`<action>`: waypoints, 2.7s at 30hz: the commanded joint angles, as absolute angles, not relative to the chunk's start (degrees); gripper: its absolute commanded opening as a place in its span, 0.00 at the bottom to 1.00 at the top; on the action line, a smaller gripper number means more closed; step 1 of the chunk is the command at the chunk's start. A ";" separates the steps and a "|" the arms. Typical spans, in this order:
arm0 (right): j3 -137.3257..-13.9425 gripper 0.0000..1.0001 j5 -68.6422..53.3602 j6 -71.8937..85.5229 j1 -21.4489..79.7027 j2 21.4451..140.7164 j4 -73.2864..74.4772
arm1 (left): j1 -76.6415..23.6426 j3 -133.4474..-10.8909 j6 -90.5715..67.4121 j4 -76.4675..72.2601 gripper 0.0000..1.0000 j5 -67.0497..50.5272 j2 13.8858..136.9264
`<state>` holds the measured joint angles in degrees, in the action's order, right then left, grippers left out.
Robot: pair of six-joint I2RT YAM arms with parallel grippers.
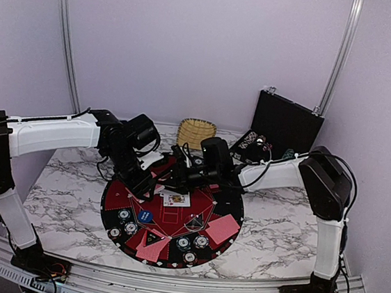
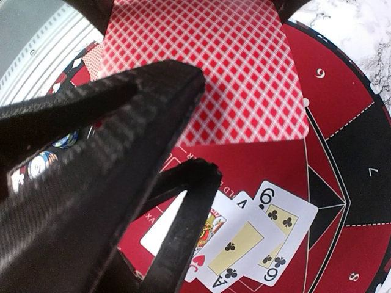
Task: Distribute texas hold em gaming equipment
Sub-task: Pick up the poker card from the face-down deck piles.
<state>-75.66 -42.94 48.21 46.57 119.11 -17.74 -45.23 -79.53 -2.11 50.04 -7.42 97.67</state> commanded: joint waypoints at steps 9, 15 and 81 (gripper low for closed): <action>-74.57 0.40 -40.83 47.76 45.08 115.52 -15.83 | -45.53 -78.88 -1.93 50.63 0.37 -7.40 95.41; -73.97 0.35 -40.87 48.14 44.95 114.30 -16.10 | -45.53 -78.68 -2.04 50.58 0.37 -7.44 95.82; -62.36 0.00 -41.79 65.36 42.48 110.31 -35.11 | -43.16 -75.03 -3.82 48.98 0.37 -6.09 95.42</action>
<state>-64.03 -43.94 62.83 43.92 114.24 -31.18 -44.12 -76.16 -2.98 49.12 -6.98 97.60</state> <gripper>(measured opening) 0.007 0.665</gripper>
